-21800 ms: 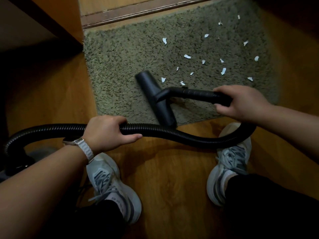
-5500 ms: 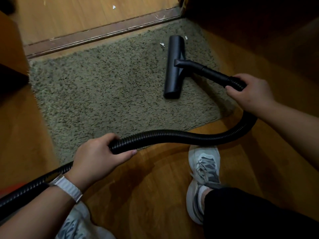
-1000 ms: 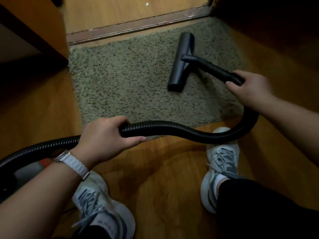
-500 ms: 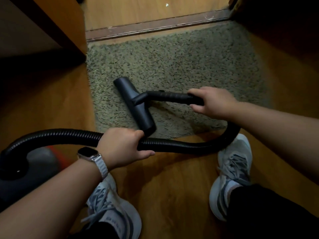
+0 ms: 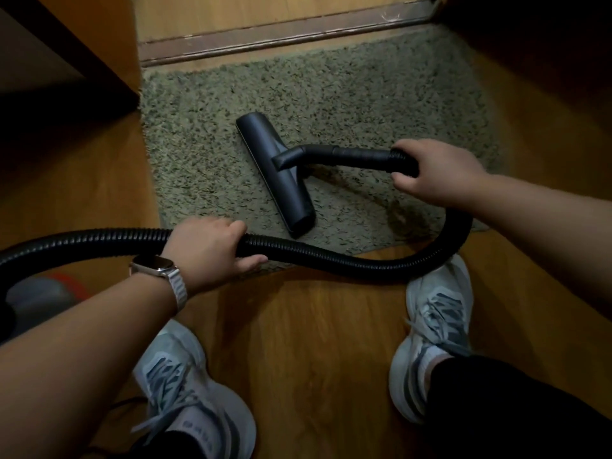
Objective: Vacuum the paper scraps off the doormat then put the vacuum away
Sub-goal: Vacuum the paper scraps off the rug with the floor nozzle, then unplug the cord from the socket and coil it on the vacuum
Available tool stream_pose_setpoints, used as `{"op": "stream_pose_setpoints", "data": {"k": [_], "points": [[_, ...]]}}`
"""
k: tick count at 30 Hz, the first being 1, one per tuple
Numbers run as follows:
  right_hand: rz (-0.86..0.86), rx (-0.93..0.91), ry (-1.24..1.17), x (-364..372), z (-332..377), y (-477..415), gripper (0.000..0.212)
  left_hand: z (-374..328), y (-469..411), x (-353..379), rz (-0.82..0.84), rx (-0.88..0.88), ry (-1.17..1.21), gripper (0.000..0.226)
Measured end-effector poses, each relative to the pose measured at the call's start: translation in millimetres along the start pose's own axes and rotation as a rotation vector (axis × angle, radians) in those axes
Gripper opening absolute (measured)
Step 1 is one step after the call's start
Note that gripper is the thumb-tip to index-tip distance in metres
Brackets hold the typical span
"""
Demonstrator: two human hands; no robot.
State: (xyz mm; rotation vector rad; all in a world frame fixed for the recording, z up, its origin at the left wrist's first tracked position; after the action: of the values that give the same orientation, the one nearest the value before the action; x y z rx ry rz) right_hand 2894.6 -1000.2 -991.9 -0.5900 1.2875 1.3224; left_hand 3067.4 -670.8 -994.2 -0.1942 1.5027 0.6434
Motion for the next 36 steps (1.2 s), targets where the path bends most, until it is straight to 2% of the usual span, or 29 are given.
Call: {"op": "stream_pose_setpoints", "data": {"k": [8,14,16,20,24,27,30,34,36], "points": [[0.029,-0.086,0.128,-15,22,9,0.057,4,21,-12,-0.005,0.081,0.192,0.051],[0.096,-0.335,0.174,-52,104,24,0.062,47,79,-65,0.016,-0.014,0.262,0.049],[0.123,-0.43,0.178,-69,148,28,0.063,75,112,-91,0.006,-0.103,0.282,0.05],[0.132,-0.624,0.155,-96,254,32,0.062,133,195,-132,-0.047,-0.418,0.411,0.048],[0.123,-0.811,0.128,-102,366,44,0.061,183,289,-140,-0.097,-0.711,0.546,0.042],[0.134,-0.933,0.111,-90,443,47,0.062,216,349,-120,-0.093,-0.922,0.588,0.044],[0.172,-1.009,0.122,-67,511,41,0.06,241,392,-82,-0.026,-1.021,0.634,0.05],[0.17,-1.019,0.189,-33,583,20,0.058,264,422,-23,0.112,-1.154,0.813,0.049],[0.165,-1.02,0.218,-20,609,8,0.06,274,427,3,0.116,-1.233,0.932,0.048]]}}
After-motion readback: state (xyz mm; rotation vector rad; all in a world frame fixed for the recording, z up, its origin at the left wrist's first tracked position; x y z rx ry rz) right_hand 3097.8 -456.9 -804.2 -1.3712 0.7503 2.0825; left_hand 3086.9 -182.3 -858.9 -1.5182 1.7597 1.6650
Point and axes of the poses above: each hand's wrist, its own y-axis away from the middle knuckle, its own x-axis out of the palm, z = x × y, the point moved 1 cm from there along -y, towards the middle knuckle, and after that the axes turned 13 degrees about -x, right-handed, at the moved point
